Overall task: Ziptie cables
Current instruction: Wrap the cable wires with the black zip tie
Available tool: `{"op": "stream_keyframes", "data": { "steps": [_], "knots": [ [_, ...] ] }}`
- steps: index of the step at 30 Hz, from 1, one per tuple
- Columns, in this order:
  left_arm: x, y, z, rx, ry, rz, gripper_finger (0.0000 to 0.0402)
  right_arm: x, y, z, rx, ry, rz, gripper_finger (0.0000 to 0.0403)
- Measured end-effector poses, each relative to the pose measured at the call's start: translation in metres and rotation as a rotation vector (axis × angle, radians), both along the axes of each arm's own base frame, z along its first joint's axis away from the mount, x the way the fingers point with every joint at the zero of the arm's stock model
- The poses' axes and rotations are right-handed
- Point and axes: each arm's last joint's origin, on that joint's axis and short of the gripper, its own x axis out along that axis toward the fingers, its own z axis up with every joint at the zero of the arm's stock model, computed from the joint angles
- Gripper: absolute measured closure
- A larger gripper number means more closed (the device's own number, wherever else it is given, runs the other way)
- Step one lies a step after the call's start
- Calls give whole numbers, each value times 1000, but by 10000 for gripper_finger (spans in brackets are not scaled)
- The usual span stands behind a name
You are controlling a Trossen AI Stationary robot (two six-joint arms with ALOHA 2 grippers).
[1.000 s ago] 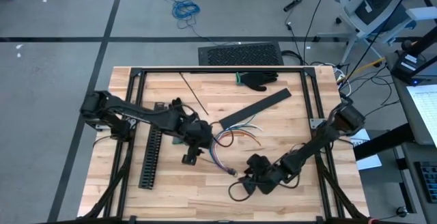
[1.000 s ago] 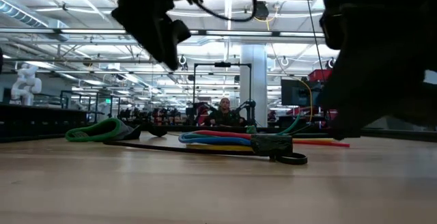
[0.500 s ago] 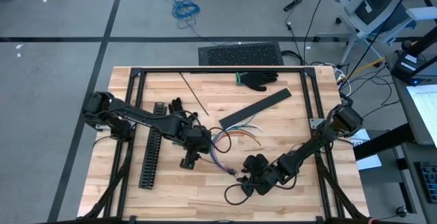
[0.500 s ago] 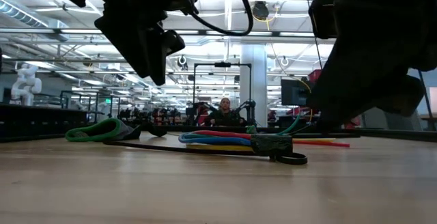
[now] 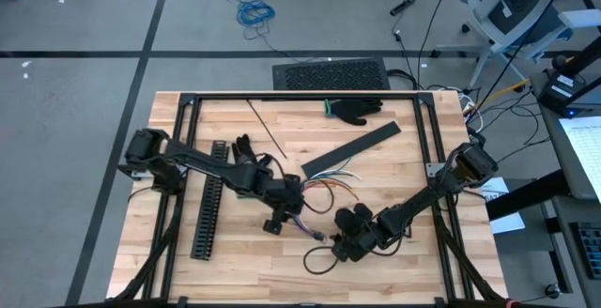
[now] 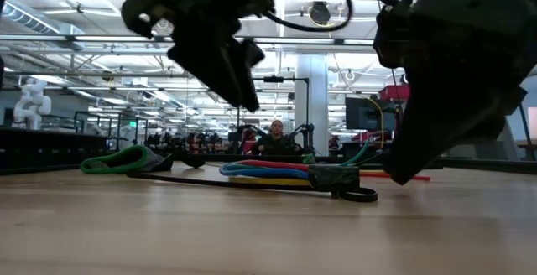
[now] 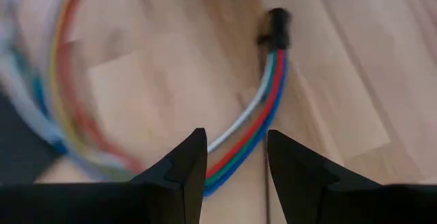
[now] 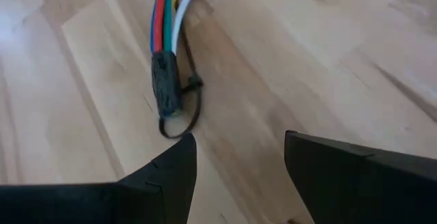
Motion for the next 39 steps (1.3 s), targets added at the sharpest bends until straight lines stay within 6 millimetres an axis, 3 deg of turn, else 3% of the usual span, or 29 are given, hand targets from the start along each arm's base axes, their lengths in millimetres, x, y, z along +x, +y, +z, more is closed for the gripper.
{"op": "stream_keyframes", "data": {
  "steps": [6,14,22,30,39],
  "knots": [
    [12,-10,-25,42,31,-140,253,-4,6,2,3,9,44,195],
    [17,-27,-35,147,-44,-327,253,-12,18,4,22,1,68,195],
    [26,-27,-47,203,-69,-286,253,-10,18,5,44,-22,42,195],
    [27,-29,-47,180,-83,-298,253,-4,14,7,42,-72,-10,197],
    [33,-30,-63,181,-87,-295,254,7,-3,7,-23,-86,-23,244]
  ]
}}
